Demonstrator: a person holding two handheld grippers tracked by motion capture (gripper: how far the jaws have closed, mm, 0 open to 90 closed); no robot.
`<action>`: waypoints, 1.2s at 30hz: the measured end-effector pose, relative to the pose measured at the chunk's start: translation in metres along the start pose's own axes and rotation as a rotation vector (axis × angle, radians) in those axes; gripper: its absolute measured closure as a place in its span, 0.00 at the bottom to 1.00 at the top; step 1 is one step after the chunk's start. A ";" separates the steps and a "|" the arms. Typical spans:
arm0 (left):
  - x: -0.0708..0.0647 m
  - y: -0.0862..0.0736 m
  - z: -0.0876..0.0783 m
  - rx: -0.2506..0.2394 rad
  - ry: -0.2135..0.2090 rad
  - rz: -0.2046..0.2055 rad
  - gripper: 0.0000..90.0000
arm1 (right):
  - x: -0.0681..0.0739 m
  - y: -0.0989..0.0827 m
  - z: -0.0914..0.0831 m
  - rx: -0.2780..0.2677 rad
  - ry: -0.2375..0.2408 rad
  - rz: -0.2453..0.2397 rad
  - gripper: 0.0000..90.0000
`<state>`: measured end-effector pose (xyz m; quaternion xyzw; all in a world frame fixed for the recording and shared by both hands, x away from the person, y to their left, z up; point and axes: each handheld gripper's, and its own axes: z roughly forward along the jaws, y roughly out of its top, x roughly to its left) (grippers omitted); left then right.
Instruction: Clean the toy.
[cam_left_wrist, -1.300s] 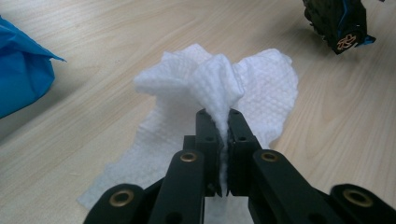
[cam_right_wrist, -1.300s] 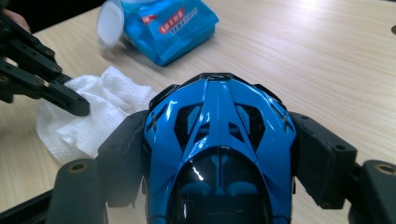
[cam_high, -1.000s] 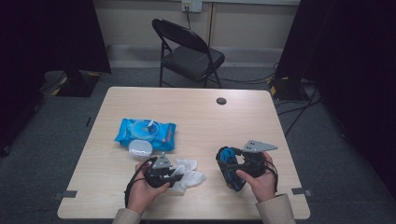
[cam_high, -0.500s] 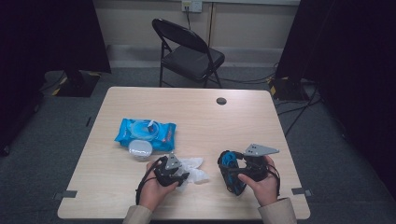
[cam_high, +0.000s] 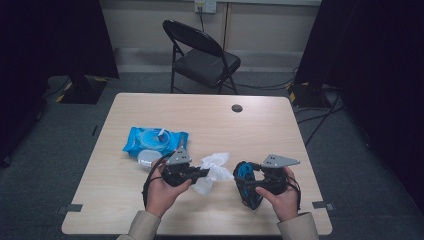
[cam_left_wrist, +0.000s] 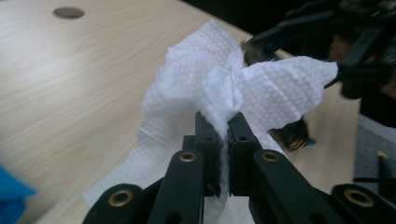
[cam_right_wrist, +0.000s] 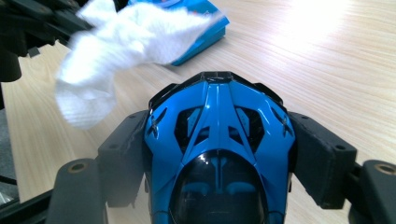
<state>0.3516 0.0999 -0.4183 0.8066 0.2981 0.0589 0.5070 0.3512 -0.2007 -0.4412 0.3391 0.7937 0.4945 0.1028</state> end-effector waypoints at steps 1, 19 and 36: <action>-0.003 0.003 0.001 -0.001 -0.002 0.012 0.95 | 0.000 0.000 0.000 -0.002 0.001 0.001 0.30; -0.030 0.032 0.038 0.015 -0.033 0.089 0.94 | 0.017 0.008 0.006 0.005 0.026 -0.056 0.30; -0.023 0.049 0.052 0.016 -0.030 0.091 0.94 | 0.014 0.007 0.005 0.012 0.029 -0.064 0.30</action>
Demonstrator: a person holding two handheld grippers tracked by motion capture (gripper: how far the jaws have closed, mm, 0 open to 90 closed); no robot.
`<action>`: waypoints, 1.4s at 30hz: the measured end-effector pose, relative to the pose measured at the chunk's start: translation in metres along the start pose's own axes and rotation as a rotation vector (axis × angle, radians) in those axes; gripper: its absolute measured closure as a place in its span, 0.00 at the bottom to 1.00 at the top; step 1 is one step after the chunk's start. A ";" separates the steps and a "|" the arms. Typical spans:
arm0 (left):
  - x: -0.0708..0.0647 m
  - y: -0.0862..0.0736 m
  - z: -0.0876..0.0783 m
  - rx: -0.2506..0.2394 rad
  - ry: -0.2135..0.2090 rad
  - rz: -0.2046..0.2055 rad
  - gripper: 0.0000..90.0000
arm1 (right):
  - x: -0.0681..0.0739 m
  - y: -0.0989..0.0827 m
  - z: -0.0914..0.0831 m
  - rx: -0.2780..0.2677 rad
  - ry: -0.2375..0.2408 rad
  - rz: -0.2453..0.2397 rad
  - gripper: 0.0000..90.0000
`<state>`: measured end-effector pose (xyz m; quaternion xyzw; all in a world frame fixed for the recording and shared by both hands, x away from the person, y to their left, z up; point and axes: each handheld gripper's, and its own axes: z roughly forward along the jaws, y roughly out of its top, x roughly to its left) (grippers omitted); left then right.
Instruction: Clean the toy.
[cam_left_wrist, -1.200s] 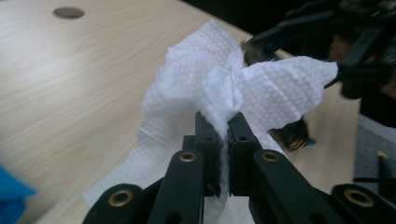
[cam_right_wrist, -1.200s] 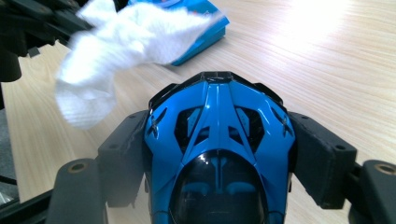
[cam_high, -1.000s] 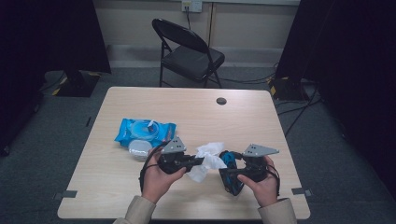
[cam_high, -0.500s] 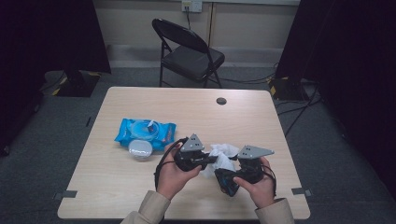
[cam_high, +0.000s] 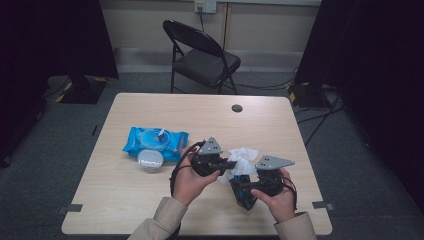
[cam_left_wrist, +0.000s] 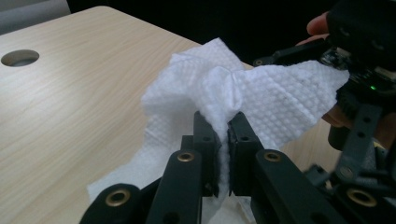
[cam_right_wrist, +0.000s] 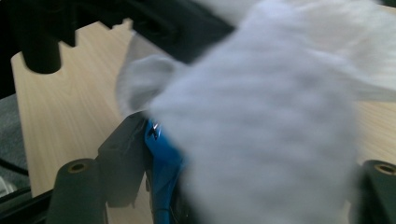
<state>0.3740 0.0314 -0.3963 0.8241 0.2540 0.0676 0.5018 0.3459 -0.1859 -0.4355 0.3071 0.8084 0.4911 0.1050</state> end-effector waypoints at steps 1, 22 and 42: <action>0.000 0.001 0.001 0.005 0.001 -0.002 0.94 | 0.002 0.001 0.001 0.000 0.005 -0.005 0.30; 0.023 -0.010 -0.019 -0.019 0.028 -0.062 0.94 | 0.000 0.000 -0.002 -0.007 0.001 0.003 0.30; 0.015 -0.039 -0.028 0.049 -0.039 -0.040 0.94 | -0.008 0.000 -0.007 -0.026 -0.015 0.032 0.30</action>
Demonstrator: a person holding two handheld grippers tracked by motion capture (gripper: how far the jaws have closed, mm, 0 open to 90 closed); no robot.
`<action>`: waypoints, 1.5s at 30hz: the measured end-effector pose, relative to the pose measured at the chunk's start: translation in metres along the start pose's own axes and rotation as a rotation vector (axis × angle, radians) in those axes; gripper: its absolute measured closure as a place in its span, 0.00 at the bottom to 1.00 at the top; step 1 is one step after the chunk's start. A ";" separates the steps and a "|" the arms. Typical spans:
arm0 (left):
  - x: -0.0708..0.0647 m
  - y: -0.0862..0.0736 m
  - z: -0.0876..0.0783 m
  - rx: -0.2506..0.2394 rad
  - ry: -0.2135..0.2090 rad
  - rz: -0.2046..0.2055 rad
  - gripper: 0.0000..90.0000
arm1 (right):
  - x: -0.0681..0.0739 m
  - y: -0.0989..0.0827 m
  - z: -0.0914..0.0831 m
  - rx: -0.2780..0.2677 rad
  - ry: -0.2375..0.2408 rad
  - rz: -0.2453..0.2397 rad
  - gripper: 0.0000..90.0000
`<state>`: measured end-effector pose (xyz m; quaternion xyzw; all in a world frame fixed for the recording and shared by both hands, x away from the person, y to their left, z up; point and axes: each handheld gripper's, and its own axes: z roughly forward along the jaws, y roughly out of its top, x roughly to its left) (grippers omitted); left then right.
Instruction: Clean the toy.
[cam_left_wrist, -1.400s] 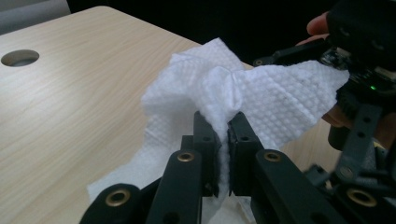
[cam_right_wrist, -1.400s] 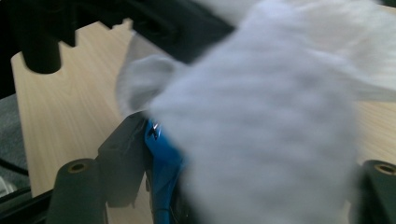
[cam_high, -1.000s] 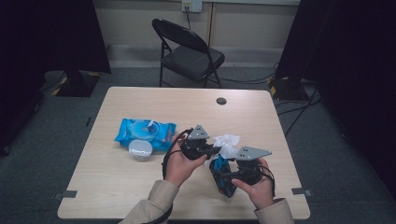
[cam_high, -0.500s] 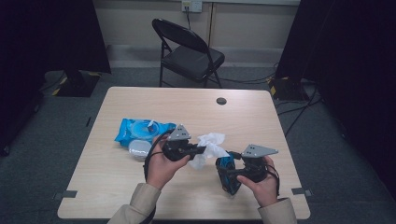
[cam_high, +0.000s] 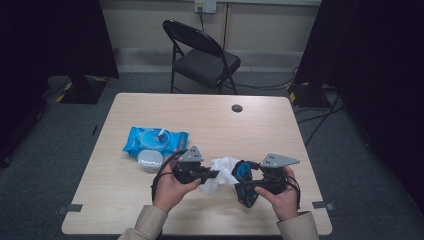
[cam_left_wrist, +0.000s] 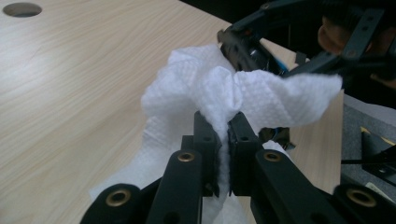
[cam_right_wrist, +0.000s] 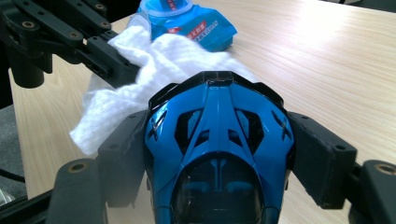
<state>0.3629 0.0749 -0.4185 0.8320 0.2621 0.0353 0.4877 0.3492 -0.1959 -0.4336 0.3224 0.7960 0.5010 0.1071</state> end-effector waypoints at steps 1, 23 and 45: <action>-0.001 0.002 0.002 -0.001 -0.005 0.002 0.94 | 0.001 0.000 0.001 0.001 0.006 -0.001 0.30; -0.006 0.037 0.019 -0.061 0.003 0.009 0.93 | 0.008 0.004 0.003 0.008 0.027 -0.029 0.30; -0.002 0.052 0.028 -0.100 0.020 -0.002 0.92 | 0.013 0.008 0.001 -0.005 0.047 -0.041 0.30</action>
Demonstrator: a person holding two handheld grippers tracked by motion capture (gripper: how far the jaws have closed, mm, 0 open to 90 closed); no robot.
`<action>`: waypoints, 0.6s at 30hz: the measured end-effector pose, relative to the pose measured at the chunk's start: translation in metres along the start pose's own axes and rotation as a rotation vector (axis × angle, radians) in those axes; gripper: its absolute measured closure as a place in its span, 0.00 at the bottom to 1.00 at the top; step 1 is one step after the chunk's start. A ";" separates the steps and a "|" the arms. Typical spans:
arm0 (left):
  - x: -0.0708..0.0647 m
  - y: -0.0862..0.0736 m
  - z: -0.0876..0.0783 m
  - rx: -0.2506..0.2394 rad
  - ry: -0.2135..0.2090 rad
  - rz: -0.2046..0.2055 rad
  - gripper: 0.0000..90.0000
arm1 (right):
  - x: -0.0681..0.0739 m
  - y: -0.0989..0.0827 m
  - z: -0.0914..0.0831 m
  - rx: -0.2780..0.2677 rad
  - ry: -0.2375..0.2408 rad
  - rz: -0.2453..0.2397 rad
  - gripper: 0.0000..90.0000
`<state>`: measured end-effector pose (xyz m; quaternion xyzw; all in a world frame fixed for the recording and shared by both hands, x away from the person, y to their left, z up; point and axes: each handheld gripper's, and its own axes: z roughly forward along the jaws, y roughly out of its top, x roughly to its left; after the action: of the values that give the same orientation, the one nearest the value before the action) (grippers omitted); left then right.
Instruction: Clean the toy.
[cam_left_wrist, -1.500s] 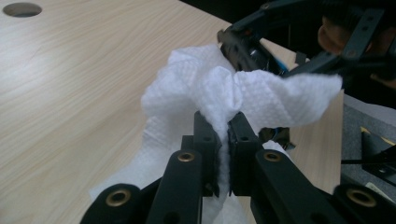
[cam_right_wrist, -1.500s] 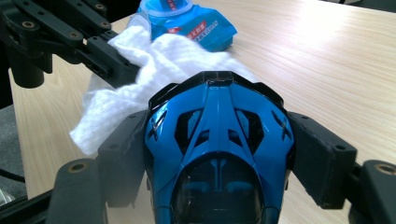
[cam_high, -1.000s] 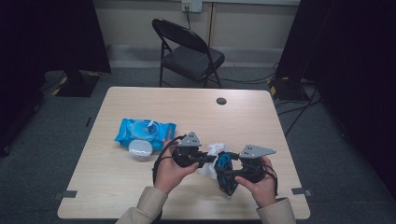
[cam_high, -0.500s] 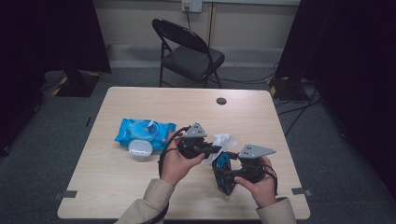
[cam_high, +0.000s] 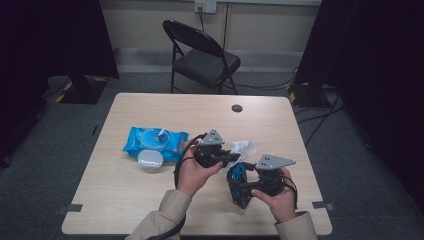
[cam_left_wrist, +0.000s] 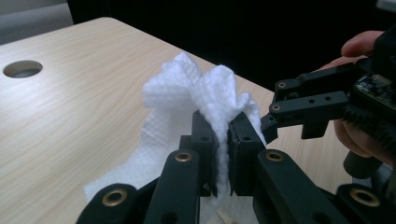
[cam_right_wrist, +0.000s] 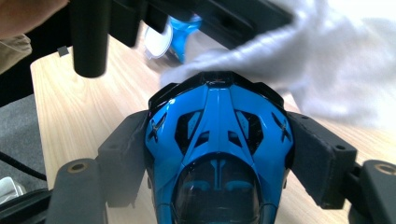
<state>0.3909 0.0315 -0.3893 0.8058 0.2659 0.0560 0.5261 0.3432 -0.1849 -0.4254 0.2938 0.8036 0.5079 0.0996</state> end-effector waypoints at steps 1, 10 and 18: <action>0.000 0.001 -0.004 -0.003 0.001 0.002 0.92 | -0.001 0.000 -0.001 -0.008 -0.005 0.008 0.30; -0.008 0.000 -0.036 -0.024 -0.024 0.029 0.93 | -0.015 -0.002 -0.009 -0.027 -0.044 0.042 0.30; -0.018 -0.008 -0.037 -0.010 -0.052 0.039 0.93 | -0.015 -0.004 -0.007 -0.020 -0.047 0.045 0.30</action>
<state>0.3594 0.0557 -0.3765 0.8093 0.2362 0.0465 0.5357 0.3510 -0.1997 -0.4276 0.3226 0.7891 0.5110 0.1100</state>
